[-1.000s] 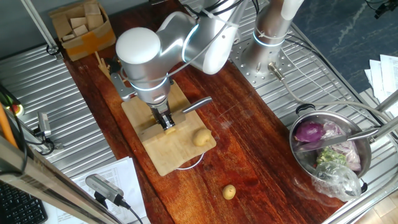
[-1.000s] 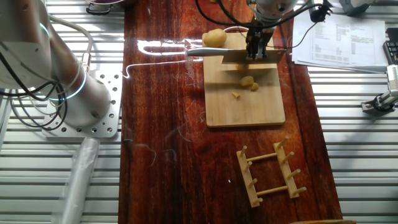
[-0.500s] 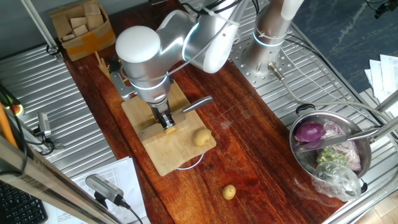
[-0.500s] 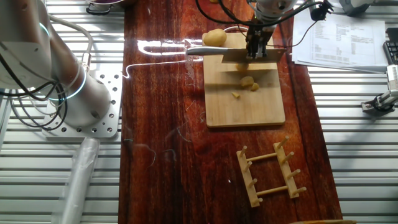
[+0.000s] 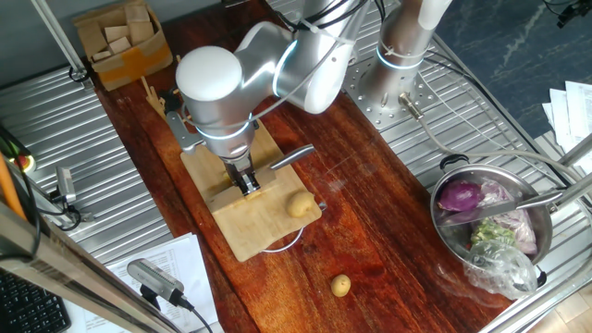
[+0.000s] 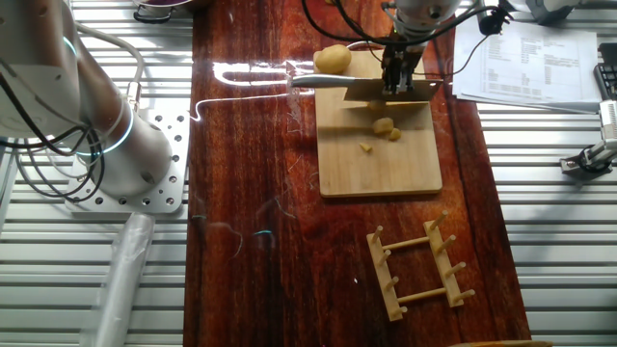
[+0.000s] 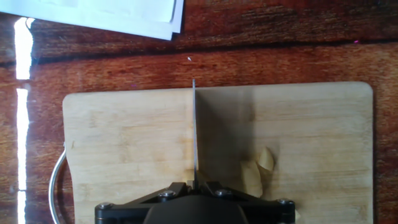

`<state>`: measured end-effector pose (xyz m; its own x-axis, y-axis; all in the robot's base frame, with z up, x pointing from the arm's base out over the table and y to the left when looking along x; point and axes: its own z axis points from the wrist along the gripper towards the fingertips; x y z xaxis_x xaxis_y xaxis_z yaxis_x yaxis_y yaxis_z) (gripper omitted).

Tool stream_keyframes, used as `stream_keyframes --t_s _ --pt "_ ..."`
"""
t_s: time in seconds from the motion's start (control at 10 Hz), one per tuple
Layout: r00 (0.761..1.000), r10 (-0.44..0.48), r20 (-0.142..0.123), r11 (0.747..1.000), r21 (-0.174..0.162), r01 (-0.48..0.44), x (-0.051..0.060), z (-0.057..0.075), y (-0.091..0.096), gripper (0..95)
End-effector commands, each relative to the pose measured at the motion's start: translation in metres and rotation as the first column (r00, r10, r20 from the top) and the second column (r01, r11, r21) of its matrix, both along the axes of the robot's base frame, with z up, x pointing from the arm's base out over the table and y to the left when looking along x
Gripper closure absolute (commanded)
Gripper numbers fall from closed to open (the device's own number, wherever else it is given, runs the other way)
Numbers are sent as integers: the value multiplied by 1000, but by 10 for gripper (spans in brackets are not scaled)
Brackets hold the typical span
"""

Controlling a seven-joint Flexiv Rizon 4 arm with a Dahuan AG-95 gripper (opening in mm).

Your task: Chop the potatoes

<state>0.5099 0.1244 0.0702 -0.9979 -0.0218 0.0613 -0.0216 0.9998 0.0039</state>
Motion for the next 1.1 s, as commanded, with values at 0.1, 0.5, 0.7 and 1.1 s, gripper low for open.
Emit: stream_keyframes --t_s 0.1,0.5,0.7,1.1 --pt "1000 1 -2 1000 0 -1 -1 1 -1 950" --pt "1000 7 -5 1000 3 -7 0 6 -2 950" --pt "1000 7 -5 1000 3 -7 0 6 -3 950" --pt "1000 9 2 1000 0 -9 1 -3 -3 950"
